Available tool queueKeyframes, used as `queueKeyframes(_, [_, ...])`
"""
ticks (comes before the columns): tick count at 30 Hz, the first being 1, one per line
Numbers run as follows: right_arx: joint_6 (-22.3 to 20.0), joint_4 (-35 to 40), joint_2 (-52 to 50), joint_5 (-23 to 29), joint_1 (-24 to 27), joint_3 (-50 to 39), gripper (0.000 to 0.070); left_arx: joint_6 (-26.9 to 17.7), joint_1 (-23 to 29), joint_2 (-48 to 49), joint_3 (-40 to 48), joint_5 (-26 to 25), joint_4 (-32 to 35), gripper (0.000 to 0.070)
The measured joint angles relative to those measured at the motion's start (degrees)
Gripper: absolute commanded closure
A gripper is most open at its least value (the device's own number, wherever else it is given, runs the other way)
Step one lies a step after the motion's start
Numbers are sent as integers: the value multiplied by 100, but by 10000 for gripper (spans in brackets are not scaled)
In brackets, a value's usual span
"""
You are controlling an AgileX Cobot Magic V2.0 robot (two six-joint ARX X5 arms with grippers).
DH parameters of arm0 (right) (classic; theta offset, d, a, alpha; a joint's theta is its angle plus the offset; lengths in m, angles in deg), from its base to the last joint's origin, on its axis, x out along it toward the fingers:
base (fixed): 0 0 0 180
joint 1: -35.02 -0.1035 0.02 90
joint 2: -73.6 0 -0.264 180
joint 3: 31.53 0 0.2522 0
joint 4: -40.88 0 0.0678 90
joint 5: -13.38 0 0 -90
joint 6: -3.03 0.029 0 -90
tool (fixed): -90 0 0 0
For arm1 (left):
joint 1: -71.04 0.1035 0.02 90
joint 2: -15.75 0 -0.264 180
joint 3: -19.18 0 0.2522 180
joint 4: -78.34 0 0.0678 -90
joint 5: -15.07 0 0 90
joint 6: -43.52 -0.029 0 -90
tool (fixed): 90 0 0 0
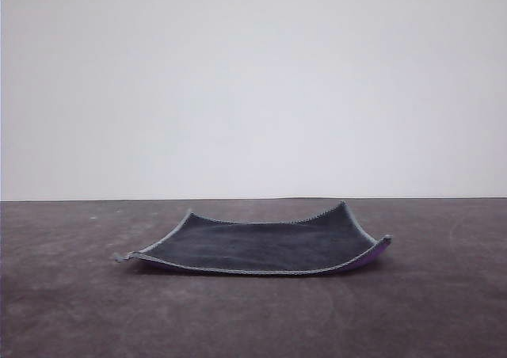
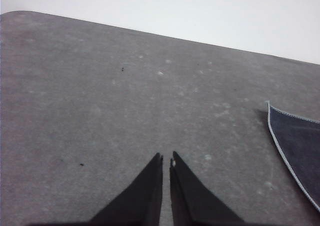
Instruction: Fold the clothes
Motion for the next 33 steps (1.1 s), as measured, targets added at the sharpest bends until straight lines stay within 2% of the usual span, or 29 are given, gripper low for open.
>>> queueKeyframes(15, [22, 84, 0, -4, 0, 0, 700, 0, 0, 0, 0, 2, 0, 695])
queueKeyframes(26, [543, 56, 0, -103, 0, 0, 700, 32, 0, 0, 0, -13, 175, 695])
queueKeyframes(29, [613, 58, 0, -160, 0, 0, 700, 168, 0, 0, 0, -15, 162, 696])
queueKeyframes(33, [958, 209, 6, -175, 0, 2, 700, 708, 0, -11, -11, 69, 164, 695])
